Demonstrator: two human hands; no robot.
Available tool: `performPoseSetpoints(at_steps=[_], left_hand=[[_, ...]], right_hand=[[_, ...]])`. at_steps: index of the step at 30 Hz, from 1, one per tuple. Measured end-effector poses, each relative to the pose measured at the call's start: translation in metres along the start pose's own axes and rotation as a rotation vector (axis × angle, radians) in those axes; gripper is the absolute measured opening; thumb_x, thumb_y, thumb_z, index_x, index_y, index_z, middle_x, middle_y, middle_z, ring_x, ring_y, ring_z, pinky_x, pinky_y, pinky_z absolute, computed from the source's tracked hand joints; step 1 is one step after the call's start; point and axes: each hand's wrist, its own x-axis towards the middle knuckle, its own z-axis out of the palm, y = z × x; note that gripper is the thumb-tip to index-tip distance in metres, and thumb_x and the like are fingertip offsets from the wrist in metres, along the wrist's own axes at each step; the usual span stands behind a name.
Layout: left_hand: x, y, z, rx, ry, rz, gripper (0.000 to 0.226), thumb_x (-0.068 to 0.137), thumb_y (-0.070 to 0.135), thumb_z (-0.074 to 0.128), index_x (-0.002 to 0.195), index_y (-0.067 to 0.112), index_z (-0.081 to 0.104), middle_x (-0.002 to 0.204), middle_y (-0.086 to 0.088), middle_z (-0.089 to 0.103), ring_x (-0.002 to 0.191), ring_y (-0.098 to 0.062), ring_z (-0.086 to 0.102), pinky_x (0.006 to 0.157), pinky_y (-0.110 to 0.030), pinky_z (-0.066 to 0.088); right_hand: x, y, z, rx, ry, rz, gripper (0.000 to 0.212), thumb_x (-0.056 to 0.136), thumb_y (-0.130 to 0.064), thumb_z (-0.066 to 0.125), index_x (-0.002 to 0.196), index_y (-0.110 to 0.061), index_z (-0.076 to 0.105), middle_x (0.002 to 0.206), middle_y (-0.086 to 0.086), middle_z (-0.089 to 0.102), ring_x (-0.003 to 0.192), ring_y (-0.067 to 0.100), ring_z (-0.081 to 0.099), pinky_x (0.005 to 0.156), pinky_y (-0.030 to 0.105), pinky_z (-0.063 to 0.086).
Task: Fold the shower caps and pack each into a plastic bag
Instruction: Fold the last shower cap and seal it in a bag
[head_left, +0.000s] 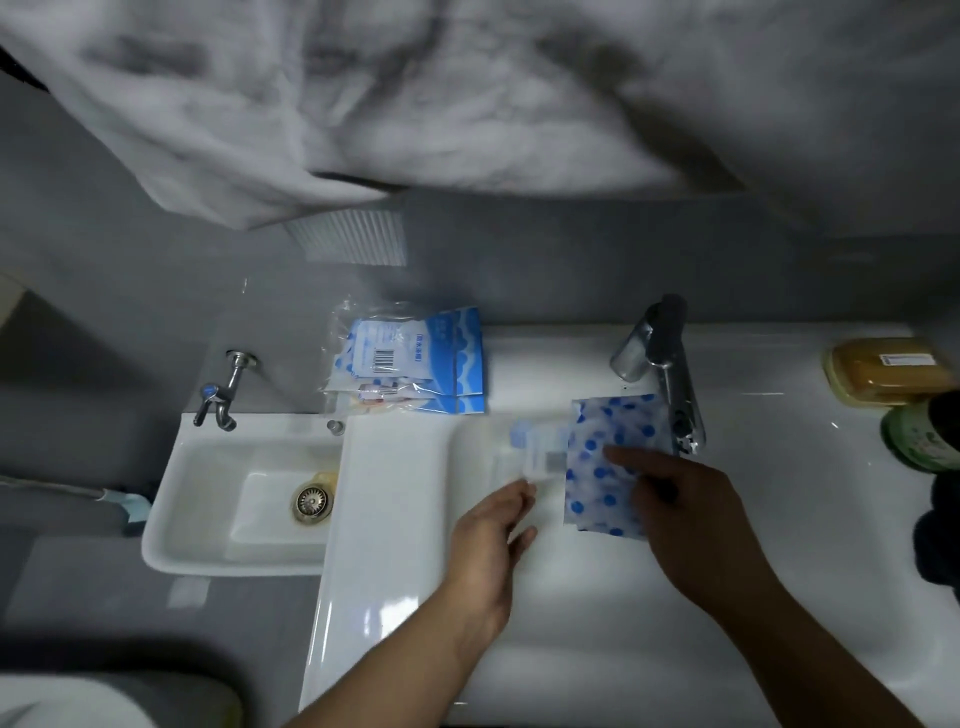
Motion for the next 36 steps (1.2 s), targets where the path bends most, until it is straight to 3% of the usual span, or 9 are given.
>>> performPoseSetpoints(at_steps=[3, 6, 11, 15, 18, 21, 24, 29, 36], left_hand=[[-0.038, 0.007, -0.025, 0.312, 0.067, 0.292, 0.008, 0.086, 0.006, 0.072, 0.084, 0.007, 0.08, 0.087, -0.007, 0.08, 0.08, -0.011, 0.07, 0.08, -0.023, 0.056], [-0.058, 0.036, -0.045, 0.424, 0.017, 0.478, 0.014, 0.081, -0.003, 0.076, 0.075, 0.011, 0.075, 0.061, -0.011, 0.064, 0.058, -0.014, 0.053, 0.064, -0.02, 0.046], [-0.097, 0.096, -0.062, 0.367, -0.161, 0.585, 0.034, 0.09, -0.005, 0.064, 0.105, 0.023, 0.076, 0.072, -0.025, 0.069, 0.079, -0.031, 0.064, 0.087, -0.048, 0.057], [-0.127, 0.126, -0.068, 0.362, -0.193, 0.643, 0.053, 0.09, -0.012, 0.059, 0.122, 0.03, 0.069, 0.068, -0.007, 0.046, 0.065, -0.02, 0.046, 0.081, -0.038, 0.061], [-0.143, 0.143, -0.075, 0.369, -0.256, 0.634, 0.057, 0.091, -0.014, 0.056, 0.132, 0.026, 0.059, 0.064, 0.011, 0.056, 0.056, -0.006, 0.051, 0.066, -0.029, 0.056], [-0.151, 0.167, -0.079, 0.259, -0.266, 0.544, 0.037, 0.09, -0.001, 0.061, 0.121, 0.018, 0.068, 0.079, 0.001, 0.065, 0.071, -0.013, 0.06, 0.061, -0.033, 0.061], [-0.149, 0.189, -0.083, 0.278, -0.178, 0.504, 0.017, 0.093, 0.01, 0.06, 0.098, 0.01, 0.076, 0.074, -0.005, 0.065, 0.057, -0.013, 0.055, 0.048, -0.021, 0.048], [-0.149, 0.207, -0.083, 0.363, -0.128, 0.357, 0.02, 0.085, 0.023, 0.071, 0.067, 0.013, 0.072, 0.063, -0.002, 0.063, 0.059, -0.019, 0.048, 0.055, -0.026, 0.04], [-0.163, 0.219, -0.078, 0.478, -0.167, 0.292, 0.012, 0.082, 0.012, 0.072, 0.073, 0.017, 0.068, 0.064, 0.002, 0.063, 0.058, -0.012, 0.058, 0.059, -0.023, 0.047]], right_hand=[[-0.006, -0.01, -0.006, 0.023, -0.069, -0.014, 0.04, 0.093, 0.0, 0.051, 0.094, -0.033, 0.075, 0.09, -0.011, 0.07, 0.072, -0.009, 0.066, 0.056, 0.004, 0.048], [-0.008, -0.019, -0.015, 0.167, -0.099, 0.018, 0.048, 0.092, 0.005, 0.052, 0.081, -0.032, 0.08, 0.08, -0.012, 0.077, 0.07, 0.0, 0.07, 0.053, 0.016, 0.054], [-0.019, -0.035, -0.003, 0.57, -0.197, 0.11, 0.063, 0.089, 0.021, 0.036, 0.059, -0.016, 0.079, 0.072, 0.0, 0.076, 0.074, 0.017, 0.072, 0.056, 0.025, 0.059], [-0.036, -0.054, 0.022, 0.565, -0.318, 0.048, 0.056, 0.086, 0.022, 0.038, 0.056, -0.009, 0.075, 0.066, 0.003, 0.072, 0.064, 0.016, 0.07, 0.051, 0.025, 0.056], [-0.05, -0.071, 0.036, 0.395, -0.321, -0.11, 0.044, 0.08, 0.018, 0.051, 0.059, -0.011, 0.077, 0.068, 0.002, 0.075, 0.065, 0.018, 0.068, 0.059, 0.023, 0.054], [-0.066, -0.091, 0.044, 0.201, -0.287, -0.253, 0.053, 0.084, 0.023, 0.047, 0.066, -0.017, 0.078, 0.076, -0.007, 0.078, 0.072, 0.005, 0.071, 0.064, 0.012, 0.052], [-0.077, -0.105, 0.046, 0.07, -0.265, -0.336, 0.053, 0.084, 0.019, 0.05, 0.072, -0.024, 0.079, 0.083, -0.014, 0.078, 0.078, 0.0, 0.071, 0.067, 0.009, 0.051], [-0.091, -0.117, 0.047, -0.086, -0.193, -0.438, 0.053, 0.081, 0.014, 0.053, 0.074, -0.031, 0.079, 0.087, -0.024, 0.074, 0.084, -0.007, 0.067, 0.071, 0.003, 0.046], [-0.102, -0.121, 0.042, -0.159, -0.099, -0.543, 0.045, 0.08, 0.007, 0.056, 0.075, -0.03, 0.08, 0.102, -0.003, 0.071, 0.099, -0.003, 0.064, 0.082, 0.002, 0.042]])
